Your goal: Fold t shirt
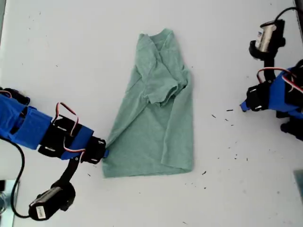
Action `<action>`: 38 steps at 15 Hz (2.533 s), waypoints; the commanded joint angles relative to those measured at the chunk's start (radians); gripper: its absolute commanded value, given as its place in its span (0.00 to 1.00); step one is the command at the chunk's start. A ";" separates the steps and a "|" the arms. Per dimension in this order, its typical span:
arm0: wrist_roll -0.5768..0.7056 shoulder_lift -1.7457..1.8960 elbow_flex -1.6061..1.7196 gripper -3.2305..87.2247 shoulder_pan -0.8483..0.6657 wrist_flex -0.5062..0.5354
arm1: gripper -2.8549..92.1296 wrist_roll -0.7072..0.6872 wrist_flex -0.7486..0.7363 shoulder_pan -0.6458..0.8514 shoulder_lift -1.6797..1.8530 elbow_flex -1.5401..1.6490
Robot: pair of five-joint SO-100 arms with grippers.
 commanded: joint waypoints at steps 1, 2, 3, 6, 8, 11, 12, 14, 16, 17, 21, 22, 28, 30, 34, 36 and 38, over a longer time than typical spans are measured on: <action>0.000 0.275 0.002 0.03 -0.020 0.141 | 0.06 0.015 0.009 -0.014 0.020 -0.003; 0.031 0.364 -0.012 0.03 -0.043 0.167 | 0.06 0.014 0.009 -0.014 0.026 -0.002; 0.066 0.373 -0.083 0.03 -0.063 0.210 | 0.06 0.012 0.009 -0.011 0.034 0.000; 0.201 0.130 -0.348 0.03 -0.112 0.193 | 0.06 0.012 0.011 -0.006 0.038 0.000; 0.281 -0.173 -0.643 0.03 -0.133 0.189 | 0.06 0.021 0.017 -0.011 0.043 -0.003; 0.347 -0.520 -1.020 0.27 -0.135 0.132 | 0.06 0.032 0.020 -0.017 0.049 0.000; 0.348 -0.561 -1.017 0.31 -0.146 0.118 | 0.06 0.041 0.021 -0.026 0.051 0.000; 0.354 -0.606 -1.017 0.37 -0.167 0.178 | 0.06 0.046 0.025 -0.031 0.057 0.002; 0.357 -0.420 -0.994 0.33 -0.169 0.345 | 0.06 0.046 0.025 -0.031 0.063 0.003; 0.351 -0.278 -0.973 0.28 -0.183 0.443 | 0.06 0.049 0.028 -0.034 0.064 0.002; 0.282 0.479 -0.178 0.10 -0.293 0.469 | 0.06 0.048 0.031 -0.035 0.069 0.000; 0.216 0.755 0.238 0.07 -0.308 0.321 | 0.06 0.048 0.031 -0.035 0.069 0.000; 0.006 1.204 0.905 0.03 -0.247 0.037 | 0.06 0.071 0.038 -0.044 0.058 -0.017; 0.025 0.991 0.574 0.03 -0.233 0.196 | 0.11 0.117 0.123 -0.124 -0.173 -0.325; 0.135 0.327 -0.301 0.42 -0.060 0.411 | 0.35 0.147 0.278 -0.325 -0.890 -1.236; 0.143 0.199 -0.365 0.42 -0.026 0.327 | 0.38 0.201 0.267 -0.397 -1.101 -1.460; 0.124 0.123 -0.374 0.42 0.014 0.242 | 0.39 0.241 0.238 -0.457 -1.270 -1.615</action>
